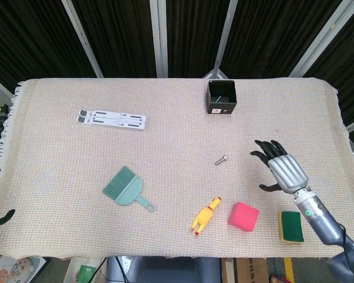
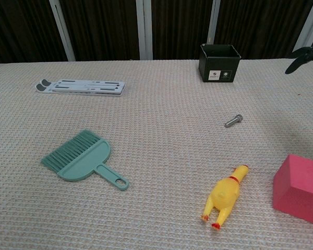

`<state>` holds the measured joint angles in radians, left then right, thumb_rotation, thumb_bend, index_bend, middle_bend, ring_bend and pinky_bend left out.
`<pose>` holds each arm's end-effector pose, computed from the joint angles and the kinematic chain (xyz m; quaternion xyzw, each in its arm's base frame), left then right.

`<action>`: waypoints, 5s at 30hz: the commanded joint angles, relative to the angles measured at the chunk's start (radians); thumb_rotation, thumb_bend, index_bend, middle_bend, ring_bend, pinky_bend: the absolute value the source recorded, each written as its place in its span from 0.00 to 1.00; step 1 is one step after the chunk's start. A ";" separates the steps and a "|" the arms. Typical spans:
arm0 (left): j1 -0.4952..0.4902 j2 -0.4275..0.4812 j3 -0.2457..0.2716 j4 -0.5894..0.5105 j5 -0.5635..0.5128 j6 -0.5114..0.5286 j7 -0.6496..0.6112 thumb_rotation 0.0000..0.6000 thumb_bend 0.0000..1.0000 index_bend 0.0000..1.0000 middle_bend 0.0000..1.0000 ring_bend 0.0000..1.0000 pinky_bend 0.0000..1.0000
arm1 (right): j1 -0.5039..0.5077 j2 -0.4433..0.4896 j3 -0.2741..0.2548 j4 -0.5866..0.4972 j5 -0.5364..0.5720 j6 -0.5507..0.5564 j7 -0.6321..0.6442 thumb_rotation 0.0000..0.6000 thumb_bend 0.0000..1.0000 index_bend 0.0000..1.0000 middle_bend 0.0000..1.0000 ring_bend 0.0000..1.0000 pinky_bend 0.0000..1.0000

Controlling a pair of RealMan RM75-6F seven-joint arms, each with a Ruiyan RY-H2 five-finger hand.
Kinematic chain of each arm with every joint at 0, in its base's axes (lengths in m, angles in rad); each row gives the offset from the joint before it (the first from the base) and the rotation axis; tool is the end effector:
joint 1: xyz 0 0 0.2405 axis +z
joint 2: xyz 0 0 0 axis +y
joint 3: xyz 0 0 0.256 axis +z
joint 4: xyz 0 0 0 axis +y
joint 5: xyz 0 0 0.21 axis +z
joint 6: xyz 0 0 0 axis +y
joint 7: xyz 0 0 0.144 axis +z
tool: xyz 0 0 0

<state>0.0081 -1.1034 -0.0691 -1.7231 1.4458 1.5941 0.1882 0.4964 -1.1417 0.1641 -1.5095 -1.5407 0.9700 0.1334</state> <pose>-0.3062 0.1543 0.1742 -0.5534 -0.3644 -0.3545 0.6597 -0.2412 -0.3179 0.1128 0.7358 -0.3708 0.3718 0.4277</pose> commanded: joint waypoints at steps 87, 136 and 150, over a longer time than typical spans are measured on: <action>-0.016 -0.018 -0.019 0.002 -0.056 -0.017 0.057 1.00 0.23 0.11 0.00 0.00 0.00 | 0.371 -0.475 0.003 0.496 0.296 -0.303 -0.179 1.00 0.24 0.59 0.13 0.23 0.20; -0.014 -0.015 -0.007 -0.003 -0.036 -0.014 0.059 1.00 0.23 0.11 0.00 0.00 0.00 | 0.402 -0.478 -0.007 0.489 0.349 -0.350 -0.263 1.00 0.37 0.61 0.13 0.23 0.20; -0.014 -0.015 -0.005 -0.003 -0.034 -0.016 0.056 1.00 0.24 0.11 0.00 0.00 0.00 | 0.392 -0.446 0.004 0.438 0.346 -0.320 -0.241 1.00 0.37 0.62 0.13 0.23 0.20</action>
<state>-0.0063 -1.1180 -0.0738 -1.7261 1.4121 1.5779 0.2440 0.8894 -1.5906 0.1661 -1.0693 -1.1956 0.6486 -0.1102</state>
